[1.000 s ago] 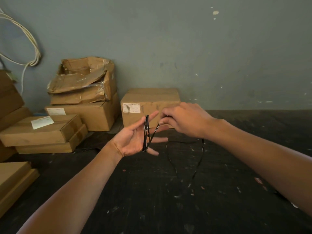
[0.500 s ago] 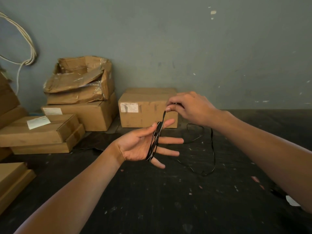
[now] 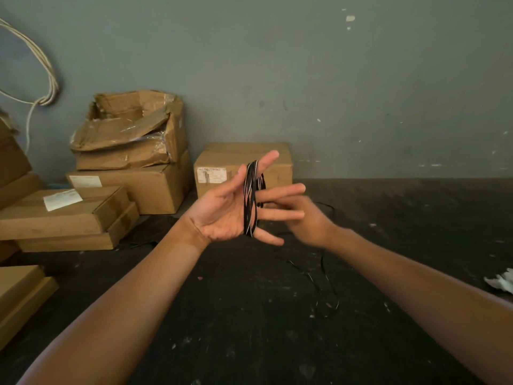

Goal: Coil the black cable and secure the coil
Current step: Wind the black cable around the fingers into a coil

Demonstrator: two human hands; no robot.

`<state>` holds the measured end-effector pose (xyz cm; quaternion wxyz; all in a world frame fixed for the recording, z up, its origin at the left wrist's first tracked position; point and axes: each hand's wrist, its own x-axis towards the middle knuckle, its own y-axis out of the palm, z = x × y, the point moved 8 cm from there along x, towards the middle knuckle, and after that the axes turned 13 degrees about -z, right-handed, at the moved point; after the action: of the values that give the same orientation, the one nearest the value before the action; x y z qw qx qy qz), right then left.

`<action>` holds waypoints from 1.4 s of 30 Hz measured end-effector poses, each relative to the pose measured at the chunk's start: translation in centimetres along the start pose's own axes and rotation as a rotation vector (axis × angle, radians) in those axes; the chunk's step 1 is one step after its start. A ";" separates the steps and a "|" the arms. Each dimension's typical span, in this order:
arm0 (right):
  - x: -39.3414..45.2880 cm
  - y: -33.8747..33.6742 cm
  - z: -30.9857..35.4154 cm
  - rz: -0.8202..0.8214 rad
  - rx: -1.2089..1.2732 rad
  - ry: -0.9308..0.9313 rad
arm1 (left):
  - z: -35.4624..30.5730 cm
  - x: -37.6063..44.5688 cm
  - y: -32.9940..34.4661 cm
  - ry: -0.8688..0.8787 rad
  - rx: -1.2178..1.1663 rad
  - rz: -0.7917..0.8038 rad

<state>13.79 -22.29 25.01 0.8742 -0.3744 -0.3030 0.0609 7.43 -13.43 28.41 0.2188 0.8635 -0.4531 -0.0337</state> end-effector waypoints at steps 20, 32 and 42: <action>-5.0 4.5 5.5 0.196 -0.001 -0.134 | -3.0 0.0 -5.8 0.250 -0.164 -0.374; -2.2 -0.4 7.5 0.095 -0.098 -0.201 | -0.8 -1.0 -9.5 0.160 -0.019 -0.575; 1.7 -5.1 9.0 0.173 -0.281 -0.307 | 3.4 -1.4 -9.8 -0.068 0.165 -0.551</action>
<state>9.33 -19.79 34.21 0.7486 -0.5033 -0.4049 0.1492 13.28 -8.68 21.14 0.1149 0.9673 -0.2098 -0.0838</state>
